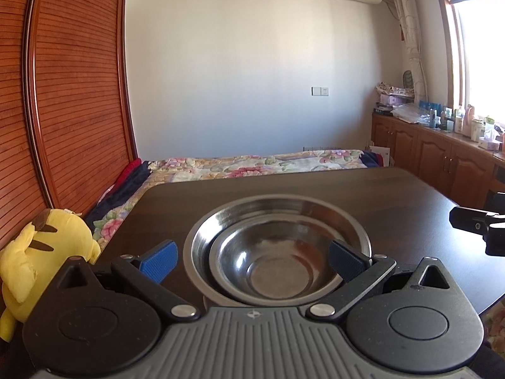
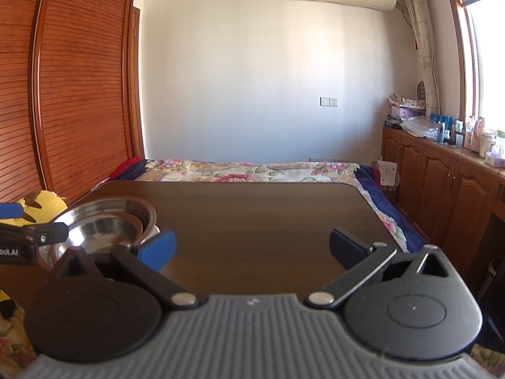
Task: Organize plates and bowls
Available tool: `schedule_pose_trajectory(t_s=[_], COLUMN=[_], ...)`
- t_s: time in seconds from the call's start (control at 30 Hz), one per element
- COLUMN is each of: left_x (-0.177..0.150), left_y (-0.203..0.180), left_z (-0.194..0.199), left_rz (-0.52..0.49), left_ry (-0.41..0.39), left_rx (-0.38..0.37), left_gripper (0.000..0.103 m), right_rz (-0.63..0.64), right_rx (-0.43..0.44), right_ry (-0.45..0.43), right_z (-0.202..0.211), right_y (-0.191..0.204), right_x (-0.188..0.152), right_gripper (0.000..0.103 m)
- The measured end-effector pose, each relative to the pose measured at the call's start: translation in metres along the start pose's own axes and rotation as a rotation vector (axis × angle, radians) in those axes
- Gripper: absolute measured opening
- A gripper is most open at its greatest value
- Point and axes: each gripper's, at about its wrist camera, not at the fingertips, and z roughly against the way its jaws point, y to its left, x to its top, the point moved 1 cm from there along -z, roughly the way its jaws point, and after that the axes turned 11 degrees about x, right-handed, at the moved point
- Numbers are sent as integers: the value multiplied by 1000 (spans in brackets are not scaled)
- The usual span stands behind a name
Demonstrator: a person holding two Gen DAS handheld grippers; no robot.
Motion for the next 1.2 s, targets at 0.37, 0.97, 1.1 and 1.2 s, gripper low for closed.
schedule_pose_trajectory(t_s=[0.37, 0.97, 1.1, 1.2], left_x=[-5, -3, -3, -3], left_y=[3, 3, 3, 3], left_z=[-5, -4, -4, -4], left_rz=[-3, -4, -5, -5], left_ry=[12, 9, 9, 8], left_rx=[8, 7, 6, 6], left_gripper=[102, 102, 102, 102], right_rz=[2, -6, -7, -7], right_rx=[-4, -5, -4, -4], right_ry=[4, 4, 5, 4], right_z=[-1, 0, -1, 0], right_y=[-3, -7, -6, -7], right_x=[-4, -3, -3, -4], right_gripper=[103, 103, 103, 103])
